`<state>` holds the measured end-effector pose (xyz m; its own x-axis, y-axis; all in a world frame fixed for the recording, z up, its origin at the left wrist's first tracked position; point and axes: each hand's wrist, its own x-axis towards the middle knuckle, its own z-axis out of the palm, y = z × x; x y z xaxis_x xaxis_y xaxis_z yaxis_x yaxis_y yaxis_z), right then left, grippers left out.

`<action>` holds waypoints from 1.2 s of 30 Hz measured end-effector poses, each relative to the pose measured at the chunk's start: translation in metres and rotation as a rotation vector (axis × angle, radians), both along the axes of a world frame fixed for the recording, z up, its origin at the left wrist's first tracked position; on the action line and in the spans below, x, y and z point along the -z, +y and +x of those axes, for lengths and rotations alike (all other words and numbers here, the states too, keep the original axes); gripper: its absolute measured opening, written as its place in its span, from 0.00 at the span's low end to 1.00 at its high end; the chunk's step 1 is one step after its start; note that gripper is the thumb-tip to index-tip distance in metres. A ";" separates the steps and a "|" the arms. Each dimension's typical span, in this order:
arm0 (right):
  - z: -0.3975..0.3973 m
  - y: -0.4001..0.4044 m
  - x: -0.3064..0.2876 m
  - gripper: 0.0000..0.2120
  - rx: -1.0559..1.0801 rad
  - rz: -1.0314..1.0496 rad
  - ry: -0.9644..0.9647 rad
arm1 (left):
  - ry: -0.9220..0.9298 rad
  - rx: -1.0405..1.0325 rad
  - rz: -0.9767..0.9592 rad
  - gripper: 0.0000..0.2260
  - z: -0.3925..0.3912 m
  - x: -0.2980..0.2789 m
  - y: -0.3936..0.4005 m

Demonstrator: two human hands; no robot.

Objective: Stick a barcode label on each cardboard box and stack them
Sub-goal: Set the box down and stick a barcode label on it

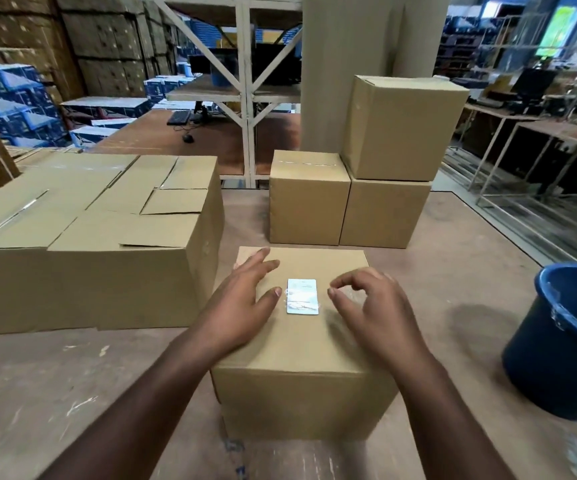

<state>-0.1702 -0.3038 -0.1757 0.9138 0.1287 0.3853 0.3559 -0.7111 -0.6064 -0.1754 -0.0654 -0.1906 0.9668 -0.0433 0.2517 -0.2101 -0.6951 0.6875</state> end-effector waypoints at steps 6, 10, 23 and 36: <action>0.049 0.028 0.013 0.15 -0.051 -0.441 0.007 | 0.024 0.063 0.165 0.20 0.015 0.016 -0.003; 0.049 0.027 0.022 0.12 -0.107 -0.332 -0.033 | 0.016 0.056 0.206 0.23 0.014 0.019 -0.004; 0.053 0.026 0.025 0.06 -0.178 -0.116 0.037 | -0.032 0.044 0.282 0.20 0.012 0.015 -0.009; 0.045 0.022 0.017 0.11 -0.258 0.383 0.120 | -0.023 0.080 -0.086 0.08 0.009 0.013 -0.003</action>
